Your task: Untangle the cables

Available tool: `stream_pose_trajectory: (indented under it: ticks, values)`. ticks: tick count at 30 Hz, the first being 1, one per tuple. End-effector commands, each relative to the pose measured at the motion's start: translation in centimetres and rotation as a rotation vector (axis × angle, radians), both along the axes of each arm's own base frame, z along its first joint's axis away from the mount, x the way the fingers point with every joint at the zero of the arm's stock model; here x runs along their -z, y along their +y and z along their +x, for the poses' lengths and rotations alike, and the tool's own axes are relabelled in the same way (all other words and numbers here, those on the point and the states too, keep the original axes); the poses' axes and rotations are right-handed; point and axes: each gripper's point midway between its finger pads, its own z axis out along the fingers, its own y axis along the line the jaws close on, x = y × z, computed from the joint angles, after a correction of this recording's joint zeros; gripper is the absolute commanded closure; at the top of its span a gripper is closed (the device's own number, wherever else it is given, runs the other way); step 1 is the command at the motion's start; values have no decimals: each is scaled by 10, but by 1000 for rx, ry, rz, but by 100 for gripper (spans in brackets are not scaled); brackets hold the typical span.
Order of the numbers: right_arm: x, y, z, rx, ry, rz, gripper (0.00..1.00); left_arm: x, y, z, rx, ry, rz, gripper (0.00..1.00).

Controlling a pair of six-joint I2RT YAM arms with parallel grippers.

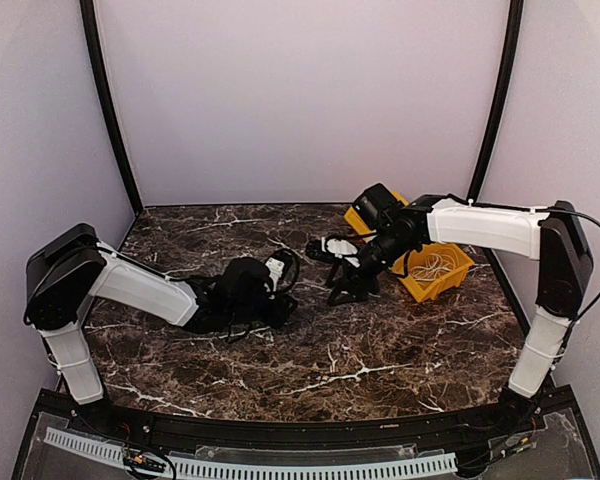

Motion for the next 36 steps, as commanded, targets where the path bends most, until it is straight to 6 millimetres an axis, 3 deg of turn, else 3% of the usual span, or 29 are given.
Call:
stream_pose_trajectory:
  ticks: [1, 5, 10, 14, 20, 27, 29, 32, 36]
  values:
    - [-11, -3, 4, 14, -64, 17, 44, -33, 1, 4, -12, -28, -26, 61]
    - [-1, 1, 6, 64, -11, 16, 34, -36, 8, 3, -33, -17, 7, 58]
    - [6, 15, 29, 189, 36, 18, 22, -52, 29, -4, -88, -36, -18, 57]
    - [23, 22, 38, 199, 81, -16, 21, -71, 56, -9, -160, -85, -45, 57]
    - [65, 22, 45, 185, 86, -91, 21, -95, 87, -19, -222, -148, -81, 56]
    - [73, 36, 51, 151, 79, -42, 24, -94, 102, -23, -250, -168, -80, 55]
    - [75, 42, 53, 145, 98, -27, 28, -94, 101, -22, -253, -169, -83, 55]
    - [74, 51, 55, 132, 118, 4, 47, -92, 98, -20, -250, -165, -86, 55]
    - [60, 57, 58, 107, 120, 25, 94, -89, 95, -19, -246, -156, -82, 55]
